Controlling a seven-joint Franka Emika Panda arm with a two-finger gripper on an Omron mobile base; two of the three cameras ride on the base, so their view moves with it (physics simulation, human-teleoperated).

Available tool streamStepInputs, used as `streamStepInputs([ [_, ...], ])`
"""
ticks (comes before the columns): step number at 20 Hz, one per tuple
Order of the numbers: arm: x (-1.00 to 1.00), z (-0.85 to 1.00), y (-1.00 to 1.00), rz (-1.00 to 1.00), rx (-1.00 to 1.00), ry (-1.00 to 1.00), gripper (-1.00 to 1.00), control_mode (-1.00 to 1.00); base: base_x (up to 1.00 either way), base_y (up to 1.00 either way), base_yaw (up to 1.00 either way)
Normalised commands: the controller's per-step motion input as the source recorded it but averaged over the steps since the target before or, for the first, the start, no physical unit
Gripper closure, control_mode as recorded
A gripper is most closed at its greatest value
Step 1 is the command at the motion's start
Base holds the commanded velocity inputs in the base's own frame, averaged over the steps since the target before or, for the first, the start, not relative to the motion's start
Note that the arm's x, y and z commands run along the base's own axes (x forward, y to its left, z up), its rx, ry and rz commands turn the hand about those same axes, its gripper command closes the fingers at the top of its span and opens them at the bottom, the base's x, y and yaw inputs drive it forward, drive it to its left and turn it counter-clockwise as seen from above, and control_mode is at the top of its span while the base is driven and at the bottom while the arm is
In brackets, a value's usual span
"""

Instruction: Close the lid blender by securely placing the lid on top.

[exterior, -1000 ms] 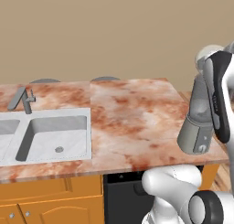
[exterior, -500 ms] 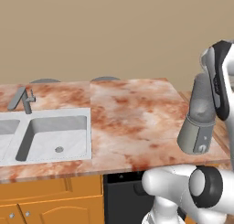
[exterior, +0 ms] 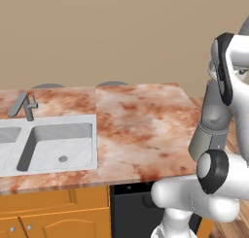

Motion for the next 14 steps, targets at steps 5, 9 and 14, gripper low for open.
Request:
streamStepInputs([
  [5,0.00,-0.16,-0.02,0.00,0.03,0.25,1.00,-1.00,0.00,0.00,0.00],
  [9,0.00,0.00,-0.13,0.00,0.10,0.18,1.00,-1.00,0.00,0.00,0.00],
  [14,0.00,-0.01,-0.08,0.00,0.12,0.12,1.00,-1.00,0.00,0.00,0.00],
])
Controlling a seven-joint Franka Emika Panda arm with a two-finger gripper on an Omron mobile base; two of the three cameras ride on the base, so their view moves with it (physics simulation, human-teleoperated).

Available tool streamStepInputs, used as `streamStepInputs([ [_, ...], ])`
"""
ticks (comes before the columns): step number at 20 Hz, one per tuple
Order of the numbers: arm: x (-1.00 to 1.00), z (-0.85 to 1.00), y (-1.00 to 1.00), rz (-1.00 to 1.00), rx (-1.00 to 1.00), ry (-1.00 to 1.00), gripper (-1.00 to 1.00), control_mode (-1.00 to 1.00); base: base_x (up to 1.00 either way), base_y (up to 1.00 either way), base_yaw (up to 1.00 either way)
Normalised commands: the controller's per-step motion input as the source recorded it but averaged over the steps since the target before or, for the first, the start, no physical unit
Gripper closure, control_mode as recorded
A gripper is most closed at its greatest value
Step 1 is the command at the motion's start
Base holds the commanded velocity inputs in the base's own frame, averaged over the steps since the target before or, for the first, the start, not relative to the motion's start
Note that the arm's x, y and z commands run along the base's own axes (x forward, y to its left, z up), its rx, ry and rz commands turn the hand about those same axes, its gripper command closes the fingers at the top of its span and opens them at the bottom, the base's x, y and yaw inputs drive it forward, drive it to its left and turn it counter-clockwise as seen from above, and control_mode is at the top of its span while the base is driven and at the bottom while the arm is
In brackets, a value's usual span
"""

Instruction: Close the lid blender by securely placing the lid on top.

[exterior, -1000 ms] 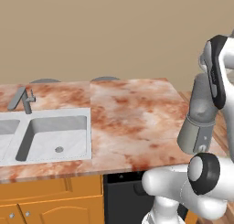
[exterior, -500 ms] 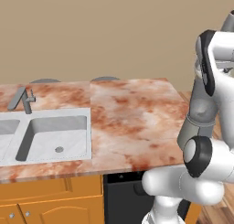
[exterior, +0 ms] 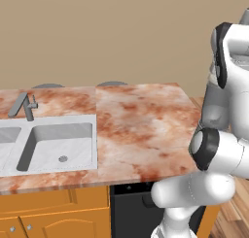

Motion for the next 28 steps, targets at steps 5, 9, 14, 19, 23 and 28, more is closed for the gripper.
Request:
streamStepInputs([
  [5,0.00,-0.09,0.00,0.00,0.10,0.08,1.00,-1.00,0.00,0.00,0.00],
  [9,-0.05,-0.18,0.05,0.00,0.06,0.01,1.00,-1.00,0.00,0.00,0.00],
  [14,-0.01,-0.34,0.13,0.00,0.00,-0.01,1.00,-1.00,0.00,0.00,0.00],
  [19,0.00,-0.39,0.01,0.00,-0.01,0.00,1.00,-1.00,0.00,0.00,0.00],
  [23,0.00,-0.35,0.16,0.00,0.00,0.00,1.00,-1.00,0.00,0.00,0.00],
  [28,0.00,-0.41,0.28,0.01,0.00,0.00,-1.00,-1.00,0.00,0.00,0.00],
])
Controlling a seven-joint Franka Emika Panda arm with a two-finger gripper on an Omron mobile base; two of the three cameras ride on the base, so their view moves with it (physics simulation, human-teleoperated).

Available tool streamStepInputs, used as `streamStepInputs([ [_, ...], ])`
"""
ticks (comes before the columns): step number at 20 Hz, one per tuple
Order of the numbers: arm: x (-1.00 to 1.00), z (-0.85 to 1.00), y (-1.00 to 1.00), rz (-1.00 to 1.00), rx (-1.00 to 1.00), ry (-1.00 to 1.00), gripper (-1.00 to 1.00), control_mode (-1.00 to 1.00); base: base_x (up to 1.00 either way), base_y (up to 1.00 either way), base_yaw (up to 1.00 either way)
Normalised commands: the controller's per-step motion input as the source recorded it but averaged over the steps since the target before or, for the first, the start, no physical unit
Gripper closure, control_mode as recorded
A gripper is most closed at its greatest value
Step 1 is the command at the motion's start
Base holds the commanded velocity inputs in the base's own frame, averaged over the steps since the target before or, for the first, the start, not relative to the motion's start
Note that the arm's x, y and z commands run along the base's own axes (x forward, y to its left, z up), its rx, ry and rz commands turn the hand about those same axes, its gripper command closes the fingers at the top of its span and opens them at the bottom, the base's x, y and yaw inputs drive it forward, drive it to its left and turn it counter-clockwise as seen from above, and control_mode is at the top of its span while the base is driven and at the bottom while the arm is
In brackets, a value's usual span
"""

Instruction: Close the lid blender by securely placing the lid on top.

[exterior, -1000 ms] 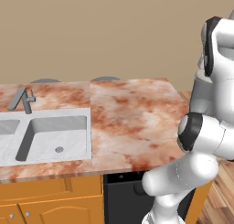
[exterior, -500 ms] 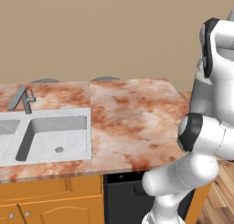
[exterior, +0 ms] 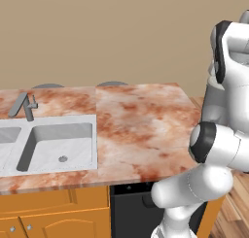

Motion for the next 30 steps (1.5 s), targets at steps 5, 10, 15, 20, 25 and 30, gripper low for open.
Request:
streamStepInputs([
  [5,0.00,-0.31,0.15,0.04,0.00,-0.01,-1.00,-1.00,0.00,0.00,0.00],
  [10,0.00,-0.18,0.15,0.03,0.00,-0.02,-1.00,-1.00,0.00,0.00,0.00],
  [15,-0.10,0.00,0.08,0.00,0.00,-0.04,-1.00,-1.00,0.00,0.00,0.00],
  [20,-0.48,0.00,0.02,0.00,0.00,0.00,-1.00,-1.00,0.00,0.00,0.00],
  [25,-0.28,-0.10,0.05,0.00,0.00,0.00,-1.00,-1.00,0.00,0.00,0.00],
  [30,-0.18,0.00,0.03,0.00,0.00,-0.01,-1.00,-1.00,0.00,0.00,0.00],
])
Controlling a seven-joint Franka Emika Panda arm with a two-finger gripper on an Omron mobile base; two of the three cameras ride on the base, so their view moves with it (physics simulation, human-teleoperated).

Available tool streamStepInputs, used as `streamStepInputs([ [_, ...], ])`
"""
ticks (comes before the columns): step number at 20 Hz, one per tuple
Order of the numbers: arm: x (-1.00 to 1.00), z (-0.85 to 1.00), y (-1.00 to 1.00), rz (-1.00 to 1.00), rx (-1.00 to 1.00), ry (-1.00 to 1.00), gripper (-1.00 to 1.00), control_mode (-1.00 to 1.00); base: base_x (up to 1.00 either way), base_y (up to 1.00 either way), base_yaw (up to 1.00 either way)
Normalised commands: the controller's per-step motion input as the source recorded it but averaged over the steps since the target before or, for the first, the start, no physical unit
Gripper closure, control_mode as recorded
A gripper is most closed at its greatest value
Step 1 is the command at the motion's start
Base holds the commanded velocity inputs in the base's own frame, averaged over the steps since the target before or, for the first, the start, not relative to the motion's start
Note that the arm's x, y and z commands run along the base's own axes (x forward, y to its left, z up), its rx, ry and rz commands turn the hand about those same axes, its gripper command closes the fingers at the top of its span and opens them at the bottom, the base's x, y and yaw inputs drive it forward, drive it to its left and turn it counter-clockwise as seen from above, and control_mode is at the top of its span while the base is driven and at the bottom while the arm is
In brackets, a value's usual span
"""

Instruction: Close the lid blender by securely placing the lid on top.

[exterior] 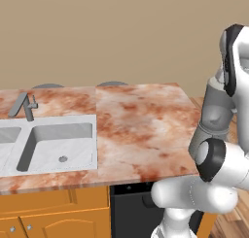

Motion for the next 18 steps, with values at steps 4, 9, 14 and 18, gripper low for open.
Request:
streamStepInputs([
  [4,-0.73,0.02,0.00,0.00,0.00,-0.05,-1.00,-1.00,0.00,0.00,0.00],
  [9,-0.95,0.10,0.03,0.00,0.00,-0.11,-1.00,-1.00,0.00,0.00,0.00],
  [14,-0.88,0.10,0.17,0.00,0.00,-0.07,-1.00,-1.00,0.00,0.00,0.00],
  [18,-0.53,0.02,0.63,0.00,0.00,-0.02,-1.00,-1.00,0.00,0.00,0.00],
])
